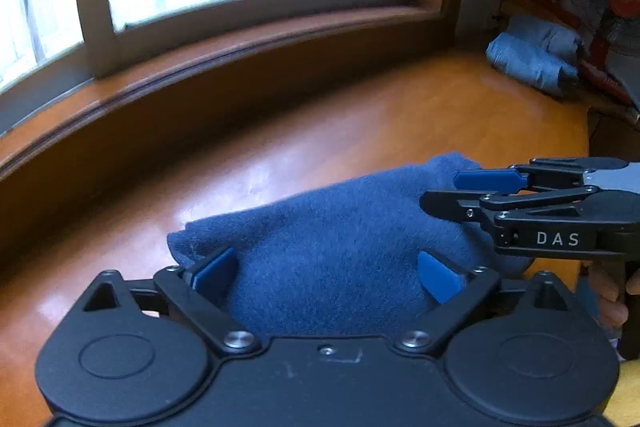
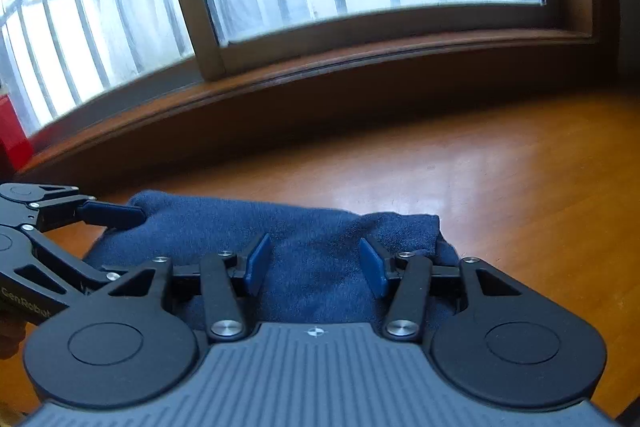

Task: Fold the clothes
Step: 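Carry the bundle with both grippers toward the light blue jeans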

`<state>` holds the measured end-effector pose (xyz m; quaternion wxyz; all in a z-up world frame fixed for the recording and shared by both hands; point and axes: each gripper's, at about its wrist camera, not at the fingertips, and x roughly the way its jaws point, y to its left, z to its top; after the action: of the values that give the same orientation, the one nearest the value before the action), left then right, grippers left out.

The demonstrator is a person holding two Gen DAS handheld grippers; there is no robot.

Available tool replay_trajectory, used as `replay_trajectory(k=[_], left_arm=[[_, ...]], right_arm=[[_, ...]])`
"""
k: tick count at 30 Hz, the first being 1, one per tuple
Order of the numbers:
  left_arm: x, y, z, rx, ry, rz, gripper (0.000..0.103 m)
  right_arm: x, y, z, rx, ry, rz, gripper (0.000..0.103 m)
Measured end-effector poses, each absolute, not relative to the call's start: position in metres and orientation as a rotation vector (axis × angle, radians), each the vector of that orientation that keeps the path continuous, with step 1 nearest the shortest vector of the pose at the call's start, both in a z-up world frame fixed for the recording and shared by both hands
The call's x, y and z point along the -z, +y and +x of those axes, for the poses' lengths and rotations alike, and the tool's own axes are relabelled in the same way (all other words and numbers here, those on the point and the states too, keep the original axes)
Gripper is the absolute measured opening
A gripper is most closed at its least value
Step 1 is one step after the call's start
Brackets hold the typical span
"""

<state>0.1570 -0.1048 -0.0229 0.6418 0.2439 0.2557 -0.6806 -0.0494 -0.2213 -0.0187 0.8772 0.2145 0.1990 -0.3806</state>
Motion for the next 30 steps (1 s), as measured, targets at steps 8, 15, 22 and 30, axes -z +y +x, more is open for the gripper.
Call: replay_trajectory(k=[8, 15, 22, 30], left_arm=[[0.04, -0.112, 0.162, 1.457, 0.628, 0.556, 0.098], [0.05, -0.117, 0.166, 1.435, 0.664, 0.558, 0.103], [0.049, -0.119, 0.164, 1.463, 0.625, 0.594, 0.103], [0.049, -0.125, 0.168, 1.496, 0.626, 0.609, 0.103]], right_arm=[[0.019, -0.228, -0.047, 0.787, 0.405, 0.418, 0.051], [0.039, -0.227, -0.042, 0.818, 0.443, 0.423, 0.052], [0.037, -0.205, -0.046, 0.905, 0.425, 0.408, 0.052], [0.023, -0.158, -0.064, 0.986, 0.385, 0.334, 0.064]])
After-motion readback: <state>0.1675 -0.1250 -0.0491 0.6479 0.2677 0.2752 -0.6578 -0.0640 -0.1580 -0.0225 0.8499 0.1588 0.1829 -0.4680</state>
